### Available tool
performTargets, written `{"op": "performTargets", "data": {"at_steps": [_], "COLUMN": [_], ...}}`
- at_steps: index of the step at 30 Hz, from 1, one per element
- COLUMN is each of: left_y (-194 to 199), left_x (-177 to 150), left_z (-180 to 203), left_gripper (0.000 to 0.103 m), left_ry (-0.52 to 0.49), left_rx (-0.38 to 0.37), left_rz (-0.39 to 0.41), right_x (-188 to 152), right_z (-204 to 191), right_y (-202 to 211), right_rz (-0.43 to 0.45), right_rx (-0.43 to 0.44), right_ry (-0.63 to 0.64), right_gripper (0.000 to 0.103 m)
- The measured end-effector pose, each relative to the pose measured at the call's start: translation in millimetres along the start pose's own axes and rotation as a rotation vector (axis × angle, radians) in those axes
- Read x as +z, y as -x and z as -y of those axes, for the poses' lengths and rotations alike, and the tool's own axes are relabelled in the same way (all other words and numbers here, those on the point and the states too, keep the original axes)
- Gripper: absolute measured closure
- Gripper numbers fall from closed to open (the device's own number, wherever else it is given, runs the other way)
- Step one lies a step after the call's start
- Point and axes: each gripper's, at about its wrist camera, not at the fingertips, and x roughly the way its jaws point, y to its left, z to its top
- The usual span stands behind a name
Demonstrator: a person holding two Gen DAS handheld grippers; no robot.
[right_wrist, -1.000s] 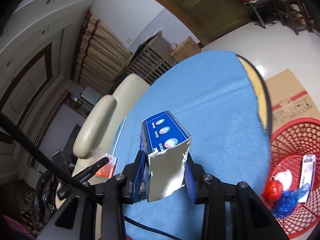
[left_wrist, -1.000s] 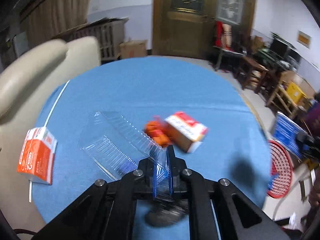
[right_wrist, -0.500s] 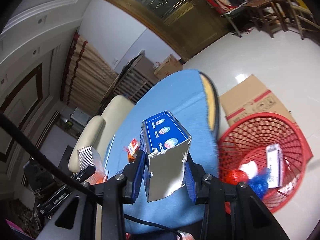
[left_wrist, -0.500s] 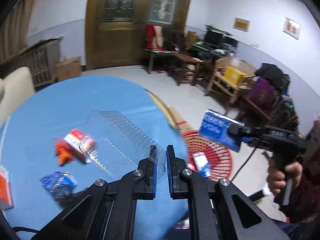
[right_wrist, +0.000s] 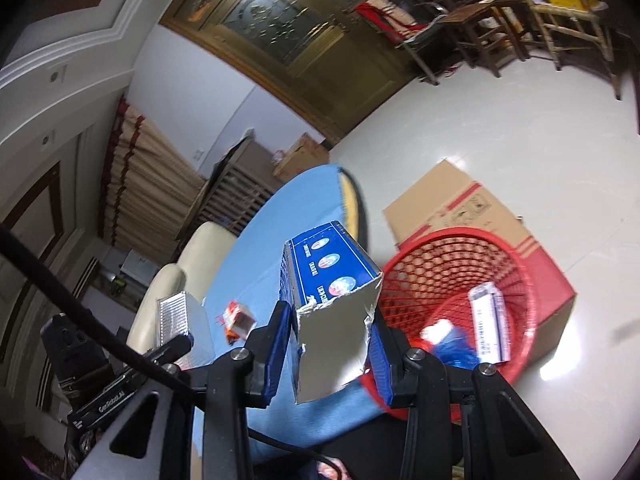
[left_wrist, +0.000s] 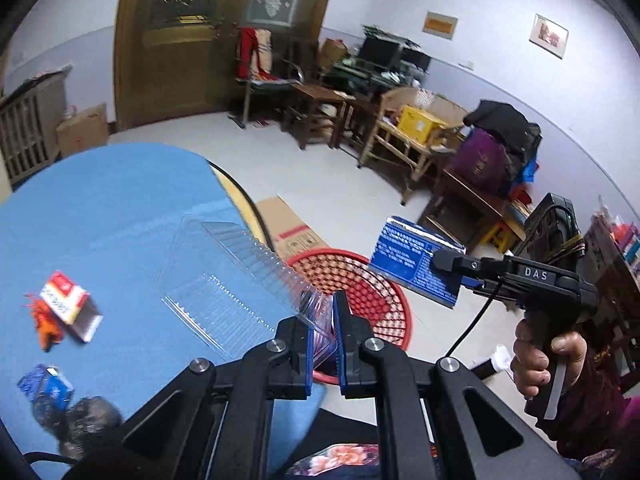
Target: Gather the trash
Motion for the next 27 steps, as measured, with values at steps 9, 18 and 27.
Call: {"op": "performTargets", "data": {"at_steps": [9,18,27], "left_y": [-51.7,-70.3,-88.8], "left_x": [0.1,12.4,8.0], "left_z": [32.5,56.0,76.8], "left_gripper": [0.093,0.093,0.093], "left_ry": [-0.054,-0.111,-0.206], "left_rx": [-0.059,-0.034,0.094], "left_rz": [-0.108,-0.127,-0.138], "right_x": [-0.8,0.4,1.2], "right_z": [36.7,42.3,46.0], "right_y": [15.4,18.6,19.1], "right_rz": [0.025,0.036,0.038], "right_rx": [-0.035,-0.031,-0.032], "right_ry": [-0.079,-0.091,-0.101], "right_gripper": [0.063,0.063,0.063]}}
